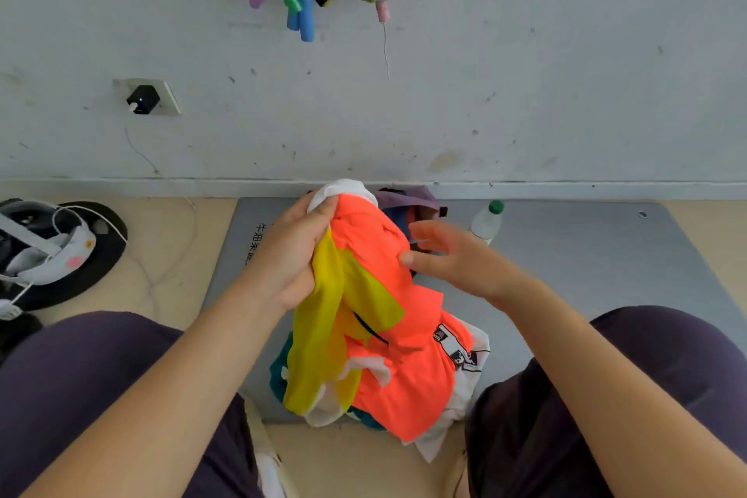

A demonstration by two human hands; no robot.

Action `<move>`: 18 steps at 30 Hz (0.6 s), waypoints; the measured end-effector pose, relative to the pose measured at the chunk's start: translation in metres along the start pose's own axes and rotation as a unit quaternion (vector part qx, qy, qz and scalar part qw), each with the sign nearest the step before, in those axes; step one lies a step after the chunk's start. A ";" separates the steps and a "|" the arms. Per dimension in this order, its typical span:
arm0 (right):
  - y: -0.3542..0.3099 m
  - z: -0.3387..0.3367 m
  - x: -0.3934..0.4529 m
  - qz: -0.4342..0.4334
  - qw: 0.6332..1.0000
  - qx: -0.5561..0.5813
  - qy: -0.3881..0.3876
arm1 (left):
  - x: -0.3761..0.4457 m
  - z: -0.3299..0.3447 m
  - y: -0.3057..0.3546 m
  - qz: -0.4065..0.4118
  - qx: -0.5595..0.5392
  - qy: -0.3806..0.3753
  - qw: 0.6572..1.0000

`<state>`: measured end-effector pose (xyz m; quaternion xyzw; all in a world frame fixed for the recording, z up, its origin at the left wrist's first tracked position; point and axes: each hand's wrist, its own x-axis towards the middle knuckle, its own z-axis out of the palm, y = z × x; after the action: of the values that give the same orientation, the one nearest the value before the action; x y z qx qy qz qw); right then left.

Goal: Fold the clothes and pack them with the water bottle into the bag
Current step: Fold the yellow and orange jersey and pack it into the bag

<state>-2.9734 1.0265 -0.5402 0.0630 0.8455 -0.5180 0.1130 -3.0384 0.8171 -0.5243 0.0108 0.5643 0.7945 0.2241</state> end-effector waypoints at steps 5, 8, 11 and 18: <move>0.017 0.026 0.012 0.009 0.994 0.011 -0.106 | 0.012 -0.011 -0.007 0.028 0.058 0.029 0.998; 0.015 0.020 0.011 -0.020 0.996 0.056 -0.071 | 0.019 -0.024 -0.009 0.034 0.177 0.096 0.979; 0.008 0.014 0.007 -0.030 0.991 0.103 -0.084 | 0.020 -0.031 -0.016 0.080 0.467 0.092 0.876; -0.004 0.020 -0.006 -0.074 0.978 0.050 -0.189 | -0.004 -0.001 -0.023 0.018 0.459 -0.266 0.847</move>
<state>-2.9657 1.0064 -0.5437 -0.0935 0.7842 -0.5691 0.2290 -3.0270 0.8205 -0.5441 0.3332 0.7835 0.4153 0.3204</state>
